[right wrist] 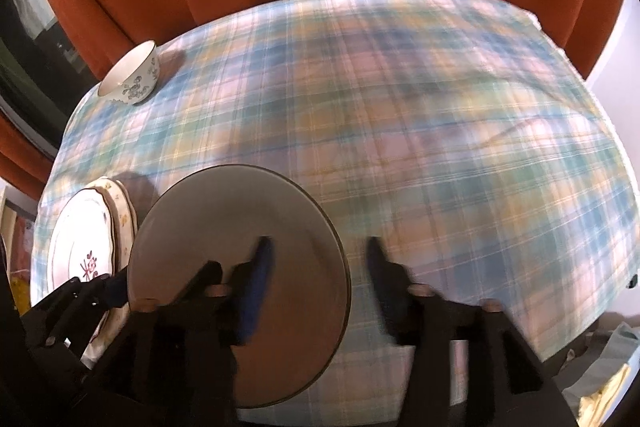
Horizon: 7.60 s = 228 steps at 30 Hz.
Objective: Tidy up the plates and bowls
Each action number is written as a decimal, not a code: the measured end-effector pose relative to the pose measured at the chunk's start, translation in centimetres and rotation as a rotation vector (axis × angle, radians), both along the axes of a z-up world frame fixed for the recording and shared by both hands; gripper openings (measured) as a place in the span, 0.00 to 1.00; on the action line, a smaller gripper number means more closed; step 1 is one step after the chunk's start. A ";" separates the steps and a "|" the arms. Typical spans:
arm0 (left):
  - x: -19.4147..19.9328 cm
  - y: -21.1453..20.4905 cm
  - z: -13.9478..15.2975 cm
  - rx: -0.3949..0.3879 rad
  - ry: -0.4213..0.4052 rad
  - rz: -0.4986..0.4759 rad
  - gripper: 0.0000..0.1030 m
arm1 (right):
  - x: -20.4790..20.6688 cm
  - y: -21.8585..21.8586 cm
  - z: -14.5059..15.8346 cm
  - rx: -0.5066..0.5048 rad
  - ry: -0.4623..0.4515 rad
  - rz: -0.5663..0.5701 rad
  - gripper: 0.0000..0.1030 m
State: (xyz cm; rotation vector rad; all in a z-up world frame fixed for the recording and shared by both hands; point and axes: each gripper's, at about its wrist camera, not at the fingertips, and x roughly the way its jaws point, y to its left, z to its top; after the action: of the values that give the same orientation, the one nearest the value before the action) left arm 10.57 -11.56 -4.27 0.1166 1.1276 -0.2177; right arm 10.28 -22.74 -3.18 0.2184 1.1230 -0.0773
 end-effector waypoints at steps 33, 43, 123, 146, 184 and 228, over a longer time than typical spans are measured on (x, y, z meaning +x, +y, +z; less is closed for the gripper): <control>3.3 19.4 5.6 -0.086 -0.150 -0.041 0.82 | 3.0 20.0 6.9 -0.130 -0.125 -0.024 0.74; 7.7 21.7 6.0 -0.073 -0.160 0.062 0.82 | 8.2 22.4 7.2 -0.080 -0.147 0.061 0.74; 18.2 23.7 7.8 -0.034 -0.190 0.256 0.22 | 22.2 22.7 7.3 -0.005 -0.140 0.081 0.22; 7.9 19.3 10.7 -0.055 -0.264 0.185 0.22 | 9.5 20.0 12.4 -0.043 -0.238 0.017 0.22; 0.1 -0.2 6.3 -0.009 -0.145 0.194 0.22 | 1.1 -0.5 7.5 -0.028 -0.176 0.103 0.22; -0.6 0.6 0.7 0.001 0.024 0.208 0.41 | 0.9 -0.8 1.2 -0.035 -0.002 0.164 0.28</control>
State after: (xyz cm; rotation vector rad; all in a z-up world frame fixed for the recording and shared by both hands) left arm 10.02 -10.96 -3.58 -0.0027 1.1554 -0.0327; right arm 11.20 -23.53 -1.95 0.0948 1.1333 0.0493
